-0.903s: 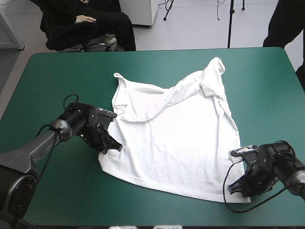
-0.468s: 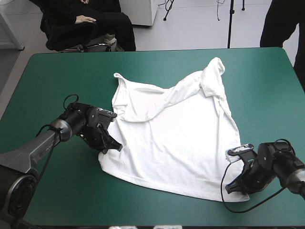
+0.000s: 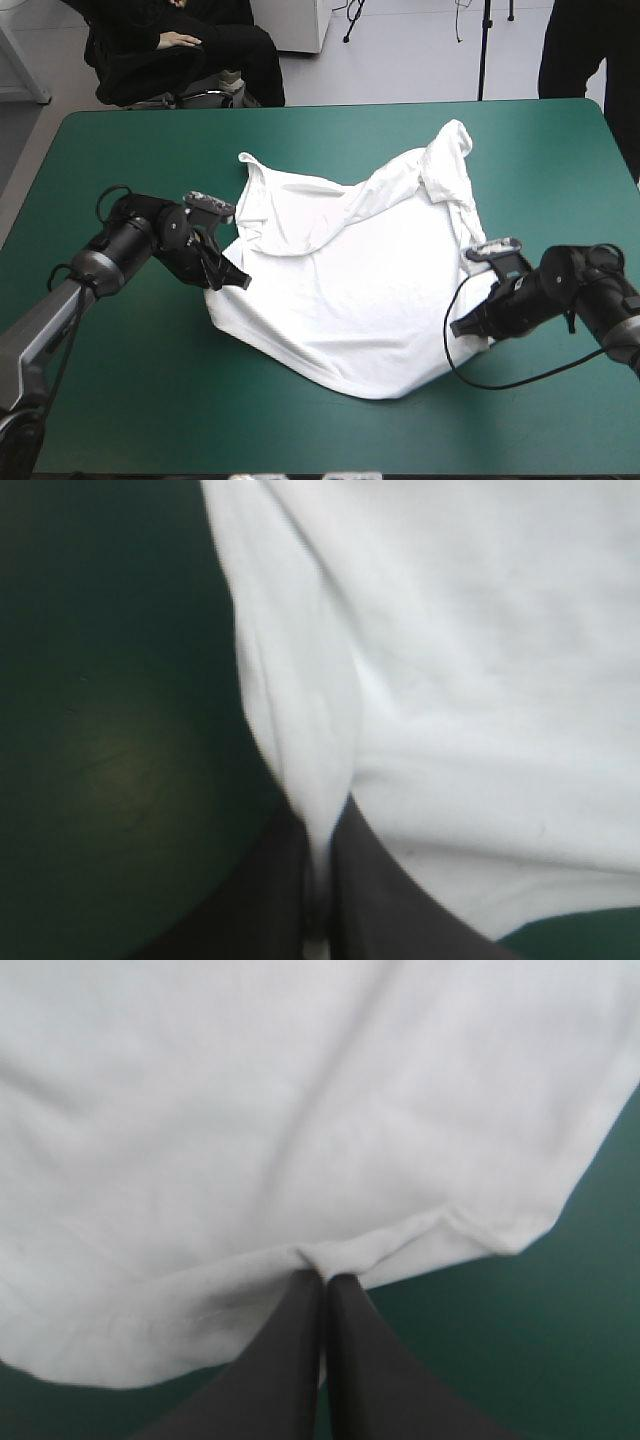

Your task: Fold the cloth

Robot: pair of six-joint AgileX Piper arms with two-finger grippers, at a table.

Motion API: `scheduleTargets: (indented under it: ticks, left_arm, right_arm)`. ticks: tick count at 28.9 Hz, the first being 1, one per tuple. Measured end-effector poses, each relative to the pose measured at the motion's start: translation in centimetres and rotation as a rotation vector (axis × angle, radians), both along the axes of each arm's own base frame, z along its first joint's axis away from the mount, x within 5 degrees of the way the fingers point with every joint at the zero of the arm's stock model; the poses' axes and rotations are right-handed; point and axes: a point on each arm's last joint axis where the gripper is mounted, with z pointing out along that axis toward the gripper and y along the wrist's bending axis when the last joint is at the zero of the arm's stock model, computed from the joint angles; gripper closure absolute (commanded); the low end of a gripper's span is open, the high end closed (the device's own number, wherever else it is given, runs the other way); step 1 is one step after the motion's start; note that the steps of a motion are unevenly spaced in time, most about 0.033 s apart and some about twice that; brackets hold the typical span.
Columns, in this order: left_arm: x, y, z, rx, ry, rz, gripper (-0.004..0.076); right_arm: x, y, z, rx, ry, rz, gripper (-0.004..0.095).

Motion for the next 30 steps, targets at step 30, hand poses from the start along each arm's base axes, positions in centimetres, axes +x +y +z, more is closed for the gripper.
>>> scheduleTargets:
  ticks: [30]
  left_arm:
    - [-17.8, 5.0, 35.5, -0.512, -1.147, -0.098, 0.0741]
  right_arm:
    - [-9.9, -1.5, 38.4, 0.288, -1.432, 0.011, 0.0926]
